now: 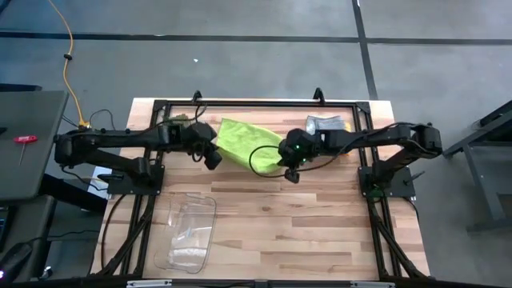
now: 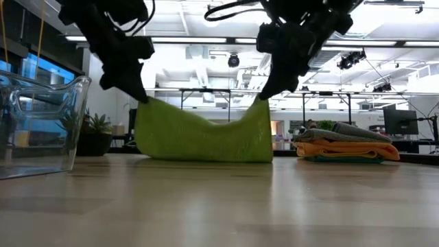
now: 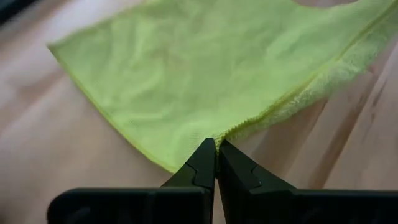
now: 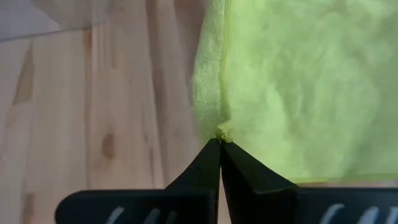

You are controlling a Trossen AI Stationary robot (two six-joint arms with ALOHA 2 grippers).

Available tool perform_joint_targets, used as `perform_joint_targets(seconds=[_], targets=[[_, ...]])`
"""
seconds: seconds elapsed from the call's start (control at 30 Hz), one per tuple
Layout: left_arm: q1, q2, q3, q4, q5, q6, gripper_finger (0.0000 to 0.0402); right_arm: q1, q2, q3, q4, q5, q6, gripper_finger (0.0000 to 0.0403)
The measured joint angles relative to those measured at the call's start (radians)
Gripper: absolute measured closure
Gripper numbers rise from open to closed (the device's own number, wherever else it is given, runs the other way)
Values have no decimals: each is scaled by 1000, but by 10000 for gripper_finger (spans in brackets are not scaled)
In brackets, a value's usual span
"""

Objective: Fold microfiber towels
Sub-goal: Fold the green towel

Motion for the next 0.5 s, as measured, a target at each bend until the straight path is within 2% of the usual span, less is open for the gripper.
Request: perform_joint_targets(seconds=[0.27,0.5], targets=[[-61,0,-43,3,9,-95,401,65,0,-70,48,39,120,403],[-94,0,-43,5,27,-126,401,99,0,-74,71,64,142,403]])
